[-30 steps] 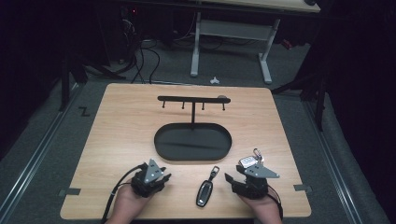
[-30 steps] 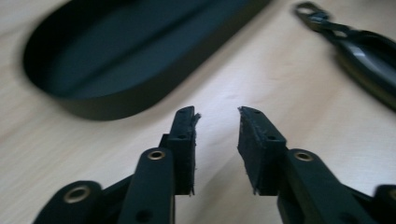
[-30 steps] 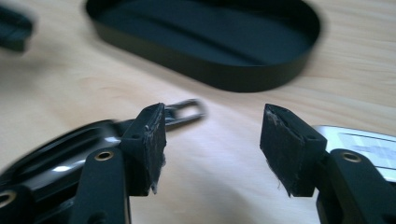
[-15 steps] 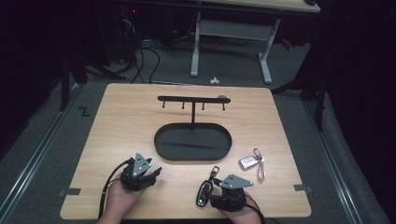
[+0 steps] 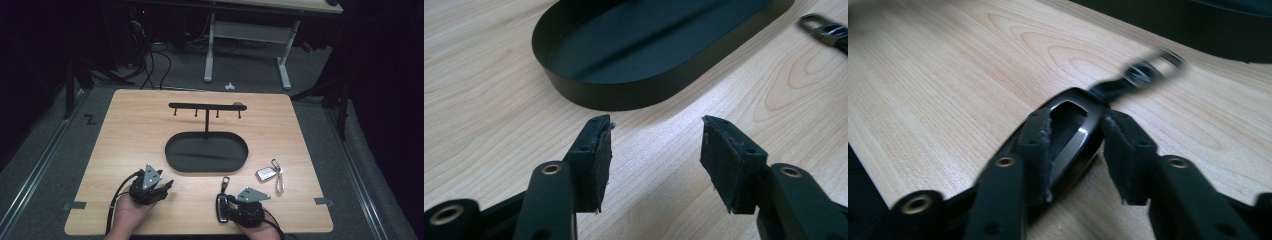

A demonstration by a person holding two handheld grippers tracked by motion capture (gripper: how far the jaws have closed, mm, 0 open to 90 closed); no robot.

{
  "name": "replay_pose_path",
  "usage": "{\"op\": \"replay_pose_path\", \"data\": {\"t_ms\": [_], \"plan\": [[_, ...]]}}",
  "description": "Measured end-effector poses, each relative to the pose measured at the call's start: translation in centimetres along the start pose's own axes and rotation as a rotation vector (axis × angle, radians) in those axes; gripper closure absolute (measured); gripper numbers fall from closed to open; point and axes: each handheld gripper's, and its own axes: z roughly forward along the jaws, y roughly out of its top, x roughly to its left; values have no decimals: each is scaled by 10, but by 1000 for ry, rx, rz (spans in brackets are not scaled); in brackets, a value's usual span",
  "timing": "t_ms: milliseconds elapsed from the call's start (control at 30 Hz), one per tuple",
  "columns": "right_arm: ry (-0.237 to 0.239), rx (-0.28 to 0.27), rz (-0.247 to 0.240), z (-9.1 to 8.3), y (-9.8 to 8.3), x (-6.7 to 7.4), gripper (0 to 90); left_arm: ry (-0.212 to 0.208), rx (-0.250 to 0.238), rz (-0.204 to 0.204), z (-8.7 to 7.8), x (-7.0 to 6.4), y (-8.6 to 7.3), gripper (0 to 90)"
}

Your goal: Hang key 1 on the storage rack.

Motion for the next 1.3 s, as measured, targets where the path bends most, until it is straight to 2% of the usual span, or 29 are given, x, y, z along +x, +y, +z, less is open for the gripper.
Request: {"op": "replay_pose_path", "data": {"t_ms": [133,233,567,733,833,867,967,1100,1133,1300], "plan": [[-17,15,-7,1,0,-1,755,-7,-2,1,0,0,1,464],[-27,16,-13,0,0,-2,775,-10,-1,3,0,-1,1,464],[-34,21,-21,0,2,-10,779,-31,3,9,3,-4,0,465],[-72,22,-19,-5,-1,-24,779,-49,8,11,3,-5,0,475],[-78,21,-15,-8,-3,-30,779,-52,4,14,3,-6,1,475],[-82,24,-7,-13,-6,-37,778,-55,2,15,2,-6,1,475],[-80,26,1,-20,-10,-44,777,-54,-4,8,2,-4,0,475],[-92,27,39,-26,-14,-53,764,-52,-7,1,1,-3,0,474],[-82,13,58,-29,-15,-57,715,-49,-9,-5,1,-2,0,473],[-69,-26,72,-36,-12,-60,698,-76,-44,-9,-7,-3,4,471]]}}
